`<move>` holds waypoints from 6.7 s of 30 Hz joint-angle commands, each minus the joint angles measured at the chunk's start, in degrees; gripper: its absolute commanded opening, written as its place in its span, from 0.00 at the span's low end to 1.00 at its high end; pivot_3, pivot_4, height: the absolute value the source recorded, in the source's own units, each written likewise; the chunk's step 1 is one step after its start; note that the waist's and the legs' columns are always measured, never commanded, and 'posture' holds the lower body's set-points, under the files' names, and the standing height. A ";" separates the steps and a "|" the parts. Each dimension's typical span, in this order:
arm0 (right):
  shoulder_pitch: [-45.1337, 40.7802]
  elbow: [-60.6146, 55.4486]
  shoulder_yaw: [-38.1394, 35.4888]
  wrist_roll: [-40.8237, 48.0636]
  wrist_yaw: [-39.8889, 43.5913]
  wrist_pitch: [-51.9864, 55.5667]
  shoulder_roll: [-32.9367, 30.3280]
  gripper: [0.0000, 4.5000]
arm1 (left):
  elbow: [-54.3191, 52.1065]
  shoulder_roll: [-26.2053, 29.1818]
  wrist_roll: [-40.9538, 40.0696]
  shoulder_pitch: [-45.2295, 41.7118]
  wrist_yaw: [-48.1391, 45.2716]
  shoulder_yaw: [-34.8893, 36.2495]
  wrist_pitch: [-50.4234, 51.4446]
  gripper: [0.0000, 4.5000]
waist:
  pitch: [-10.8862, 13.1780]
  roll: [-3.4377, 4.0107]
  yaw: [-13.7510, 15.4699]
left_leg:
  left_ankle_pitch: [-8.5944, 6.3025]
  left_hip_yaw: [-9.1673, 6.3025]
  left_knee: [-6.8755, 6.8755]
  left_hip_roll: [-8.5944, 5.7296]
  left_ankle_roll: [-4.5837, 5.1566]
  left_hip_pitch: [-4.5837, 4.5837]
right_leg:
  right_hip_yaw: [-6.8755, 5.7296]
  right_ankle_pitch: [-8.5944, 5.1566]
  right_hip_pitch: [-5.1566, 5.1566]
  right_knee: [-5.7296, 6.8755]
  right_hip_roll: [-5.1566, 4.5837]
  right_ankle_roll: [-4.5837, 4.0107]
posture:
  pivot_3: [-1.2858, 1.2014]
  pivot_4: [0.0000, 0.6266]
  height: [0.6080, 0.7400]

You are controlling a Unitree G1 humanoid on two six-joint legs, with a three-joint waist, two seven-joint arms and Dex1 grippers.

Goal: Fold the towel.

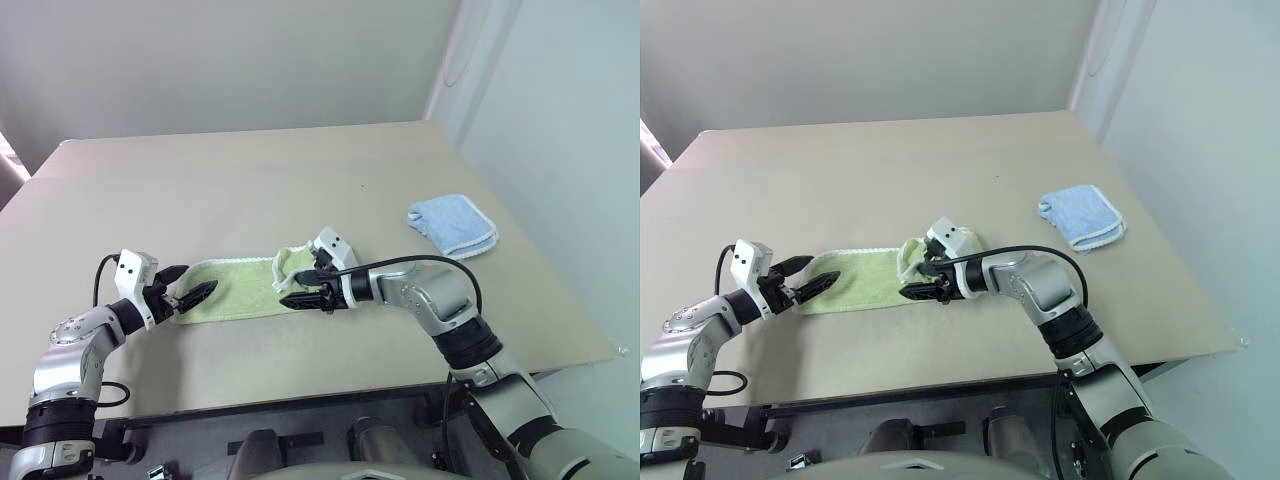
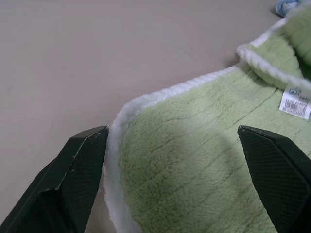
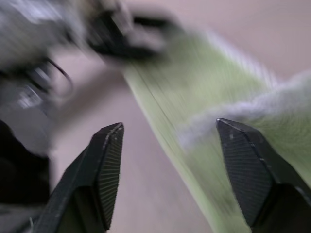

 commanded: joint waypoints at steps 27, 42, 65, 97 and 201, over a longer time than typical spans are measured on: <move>1.16 7.12 10.30 -18.27 -0.78 -17.65 -0.97 0.69 | 0.52 0.51 -0.11 -1.19 0.33 1.12 -1.26 1.00 | -0.01 -0.01 0.02 | 0.00 0.00 0.07 0.03 -0.01 0.02 | 0.00 0.09 0.00 0.06 0.05 -0.08 | 0.52 0.00 1.00; 1.70 8.79 7.69 -20.51 -1.83 -23.40 1.96 0.08 | 1.19 0.59 -0.07 -1.16 0.69 1.29 -1.59 1.00 | -0.01 -0.01 -0.02 | 0.01 -0.01 0.07 0.03 -0.01 0.03 | 0.00 0.11 0.01 0.07 0.05 -0.12 | 0.52 0.00 1.00; 1.99 6.97 8.67 -19.31 1.23 -16.97 4.09 0.22 | 1.87 0.84 0.02 -0.83 0.48 1.18 -1.97 1.00 | -0.03 -0.04 -0.01 | 0.01 -0.01 0.11 0.03 -0.01 0.11 | 0.00 0.12 0.05 0.16 0.06 -0.13 | 0.52 0.00 1.00; -13.32 62.87 -1.17 -23.17 16.42 -57.31 11.55 0.62 | -5.41 7.61 -2.65 3.22 3.15 5.74 11.51 1.00 | 0.00 0.01 -2.96 | 0.00 -0.05 -0.04 0.09 -0.02 0.77 | 0.02 0.07 0.61 0.15 0.12 -0.09 | 0.52 0.00 1.00; -0.95 24.41 -6.10 -11.23 10.78 -23.33 7.35 1.00 | -18.05 -12.85 -62.37 1.16 70.65 32.10 59.63 0.70 | -0.02 -0.10 -2.88 | -0.02 -0.32 -0.11 -0.04 -0.09 0.79 | 0.01 -0.36 0.32 0.63 0.17 -0.31 | 0.52 0.00 1.00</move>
